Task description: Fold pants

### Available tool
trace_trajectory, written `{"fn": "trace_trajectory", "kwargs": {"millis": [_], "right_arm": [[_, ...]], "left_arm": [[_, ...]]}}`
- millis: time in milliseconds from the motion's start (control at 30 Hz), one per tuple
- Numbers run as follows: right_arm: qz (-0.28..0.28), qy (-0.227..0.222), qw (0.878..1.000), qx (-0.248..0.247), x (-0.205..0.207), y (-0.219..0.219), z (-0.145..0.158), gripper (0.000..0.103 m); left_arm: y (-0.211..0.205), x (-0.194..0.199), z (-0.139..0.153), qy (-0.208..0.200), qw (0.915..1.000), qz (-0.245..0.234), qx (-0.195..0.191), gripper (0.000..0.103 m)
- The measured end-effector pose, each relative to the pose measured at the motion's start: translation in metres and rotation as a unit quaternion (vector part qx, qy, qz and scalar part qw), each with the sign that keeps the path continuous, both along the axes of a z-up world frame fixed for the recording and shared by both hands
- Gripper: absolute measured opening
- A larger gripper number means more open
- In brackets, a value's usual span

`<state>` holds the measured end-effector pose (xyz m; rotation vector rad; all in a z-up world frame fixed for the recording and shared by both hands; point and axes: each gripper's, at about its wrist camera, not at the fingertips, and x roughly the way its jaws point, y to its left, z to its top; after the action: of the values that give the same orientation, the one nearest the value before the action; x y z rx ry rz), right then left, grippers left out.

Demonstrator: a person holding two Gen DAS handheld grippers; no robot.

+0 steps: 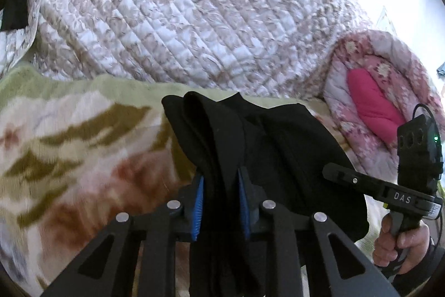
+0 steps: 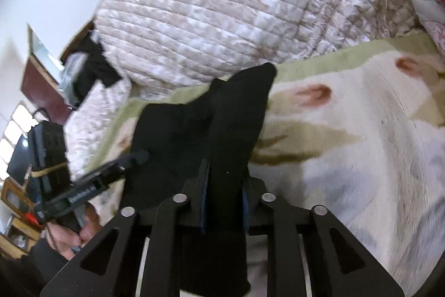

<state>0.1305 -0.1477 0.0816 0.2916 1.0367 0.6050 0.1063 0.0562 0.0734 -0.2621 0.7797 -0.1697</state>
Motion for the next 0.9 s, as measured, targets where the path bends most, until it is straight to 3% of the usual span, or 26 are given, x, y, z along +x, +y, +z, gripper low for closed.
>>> {"fn": "trace_trajectory", "kwargs": {"millis": [133, 300, 433, 533, 667, 800, 900], "right_arm": [[-0.013, -0.003, 1.000, -0.019, -0.005, -0.014, -0.008, 0.029], [0.005, -0.037, 0.998, -0.051, -0.032, -0.010, -0.001, 0.029], [0.027, -0.065, 0.995, -0.076, -0.055, 0.006, 0.000, 0.029], [0.054, -0.042, 0.991, -0.119, -0.064, 0.022, -0.019, 0.029], [0.053, -0.054, 0.988, -0.136, -0.072, 0.022, -0.011, 0.029], [0.051, -0.065, 0.987, -0.140, -0.087, 0.015, 0.003, 0.030], [0.049, -0.062, 0.987, -0.138, -0.102, 0.009, 0.003, 0.038]], "left_arm": [[0.020, 0.015, -0.025, 0.030, 0.9983, 0.039, 0.030, 0.028], [0.035, -0.011, -0.026, 0.024, 0.9975, 0.065, 0.013, 0.027], [0.016, -0.038, -0.012, 0.002, 0.9985, 0.054, 0.011, 0.027], [-0.006, -0.058, -0.008, -0.017, 0.9990, 0.031, 0.026, 0.028], [-0.023, -0.054, -0.036, 0.036, 0.9963, 0.023, 0.075, 0.029], [-0.020, -0.069, -0.029, 0.033, 0.9965, 0.033, 0.070, 0.030], [-0.021, -0.081, -0.026, 0.038, 0.9955, 0.044, 0.075, 0.030]]}}
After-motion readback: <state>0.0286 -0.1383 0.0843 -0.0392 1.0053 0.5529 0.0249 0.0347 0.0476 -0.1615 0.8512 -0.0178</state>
